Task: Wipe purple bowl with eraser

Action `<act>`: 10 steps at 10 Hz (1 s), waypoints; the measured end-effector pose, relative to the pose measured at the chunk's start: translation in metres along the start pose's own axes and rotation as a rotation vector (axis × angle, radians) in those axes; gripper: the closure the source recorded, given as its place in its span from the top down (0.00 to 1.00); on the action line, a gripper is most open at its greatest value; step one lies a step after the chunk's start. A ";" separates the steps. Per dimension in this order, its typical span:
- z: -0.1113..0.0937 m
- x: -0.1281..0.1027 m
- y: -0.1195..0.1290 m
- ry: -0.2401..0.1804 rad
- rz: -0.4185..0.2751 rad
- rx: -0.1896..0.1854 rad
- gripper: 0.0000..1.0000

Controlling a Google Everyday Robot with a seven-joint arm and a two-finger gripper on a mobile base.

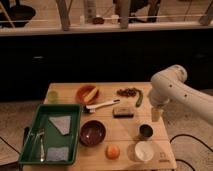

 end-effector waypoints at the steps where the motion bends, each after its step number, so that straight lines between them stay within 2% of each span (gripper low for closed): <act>1: 0.004 -0.004 -0.004 0.001 -0.010 0.001 0.80; 3: 0.010 -0.007 -0.008 -0.002 -0.028 0.000 0.80; 5: 0.027 -0.014 -0.017 -0.013 -0.053 -0.002 0.80; 10: 0.045 -0.025 -0.025 -0.028 -0.091 -0.008 0.80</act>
